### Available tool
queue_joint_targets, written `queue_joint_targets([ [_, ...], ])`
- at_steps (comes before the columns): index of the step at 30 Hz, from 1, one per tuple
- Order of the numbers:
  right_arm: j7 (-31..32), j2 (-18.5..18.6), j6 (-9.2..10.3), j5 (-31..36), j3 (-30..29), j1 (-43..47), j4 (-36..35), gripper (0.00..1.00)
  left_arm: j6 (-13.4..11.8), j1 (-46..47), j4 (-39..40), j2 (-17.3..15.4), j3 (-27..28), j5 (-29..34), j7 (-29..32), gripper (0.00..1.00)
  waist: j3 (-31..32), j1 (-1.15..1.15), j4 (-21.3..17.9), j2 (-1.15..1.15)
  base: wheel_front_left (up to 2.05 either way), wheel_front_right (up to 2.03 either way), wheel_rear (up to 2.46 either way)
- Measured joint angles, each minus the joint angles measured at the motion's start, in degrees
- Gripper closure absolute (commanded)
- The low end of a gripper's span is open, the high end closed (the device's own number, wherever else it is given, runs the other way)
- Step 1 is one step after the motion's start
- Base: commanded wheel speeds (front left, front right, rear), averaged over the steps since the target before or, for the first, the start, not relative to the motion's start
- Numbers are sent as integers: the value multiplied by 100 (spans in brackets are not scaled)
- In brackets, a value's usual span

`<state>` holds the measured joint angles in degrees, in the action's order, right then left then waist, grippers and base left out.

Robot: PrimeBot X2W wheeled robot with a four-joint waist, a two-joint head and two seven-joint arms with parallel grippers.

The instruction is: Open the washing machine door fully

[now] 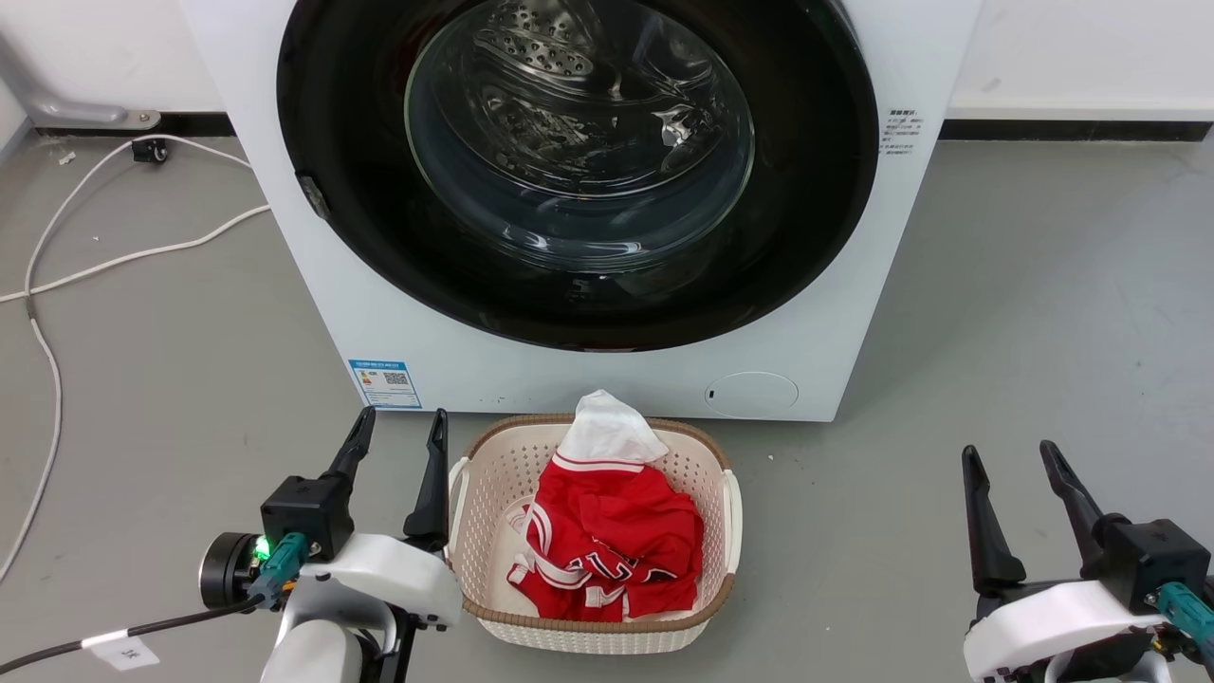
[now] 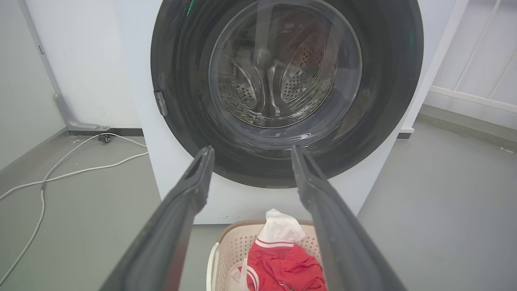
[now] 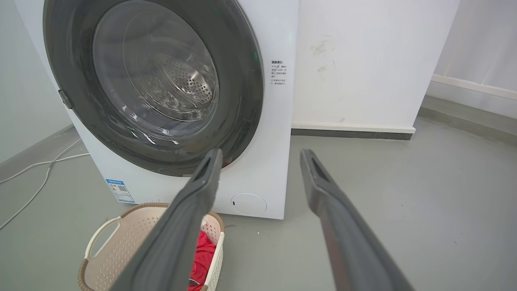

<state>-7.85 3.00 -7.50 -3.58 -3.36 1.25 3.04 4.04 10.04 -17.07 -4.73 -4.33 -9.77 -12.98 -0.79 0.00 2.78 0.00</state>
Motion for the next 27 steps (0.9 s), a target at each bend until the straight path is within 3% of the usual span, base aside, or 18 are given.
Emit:
queue_joint_targets([
  [19, -120, 0, -1, 430, -77, 10, -45, 0, -27, 101, -130, -8, -79, 671, -192, 0, -46, 0, 38, 0, 0, 0, 0],
  [27, -176, -1, -1, 417, -92, -8, 88, 0, -46, 115, -166, -5, -74, 687, -209, 0, -63, 0, 40, 0, 0, 0, 0],
])
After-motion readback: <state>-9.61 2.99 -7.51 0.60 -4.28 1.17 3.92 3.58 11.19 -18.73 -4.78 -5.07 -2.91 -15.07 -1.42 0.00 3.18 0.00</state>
